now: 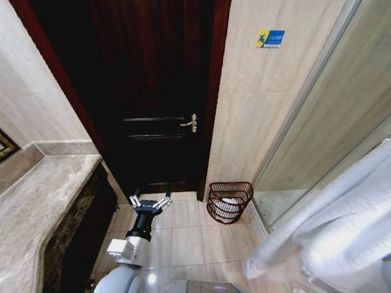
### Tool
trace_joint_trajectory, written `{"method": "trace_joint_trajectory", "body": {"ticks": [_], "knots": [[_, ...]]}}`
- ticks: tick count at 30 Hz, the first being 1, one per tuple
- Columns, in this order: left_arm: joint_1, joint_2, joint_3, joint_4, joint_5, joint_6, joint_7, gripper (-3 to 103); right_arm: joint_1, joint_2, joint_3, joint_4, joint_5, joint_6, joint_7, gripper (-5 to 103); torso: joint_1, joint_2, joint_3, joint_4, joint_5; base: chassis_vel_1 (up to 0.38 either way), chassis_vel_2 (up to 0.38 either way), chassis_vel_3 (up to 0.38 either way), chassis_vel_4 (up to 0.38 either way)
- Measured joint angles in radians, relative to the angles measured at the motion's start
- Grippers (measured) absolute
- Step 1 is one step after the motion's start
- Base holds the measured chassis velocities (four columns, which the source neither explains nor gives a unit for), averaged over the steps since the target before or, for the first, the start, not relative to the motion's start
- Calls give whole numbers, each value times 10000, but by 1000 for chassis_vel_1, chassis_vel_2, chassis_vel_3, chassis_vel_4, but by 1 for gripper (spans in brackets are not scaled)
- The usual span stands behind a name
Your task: Discard the used towel into the hamper.
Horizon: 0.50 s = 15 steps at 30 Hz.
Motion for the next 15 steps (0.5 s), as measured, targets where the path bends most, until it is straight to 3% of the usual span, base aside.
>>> {"method": "trace_joint_trajectory", "body": {"ticks": [6,15], "knots": [[0,0,0,0,0,0,-1,100,33,-28,-40,-121,-35,-132,-10,12,4,-3,1,-1,0,-94,83,102,-79],[0,0,0,0,0,0,0,100,773,-827,-462,-764,285,-1006,-279,12,-7,-2,-4,0,-1,-59,53,65,-60]]}}
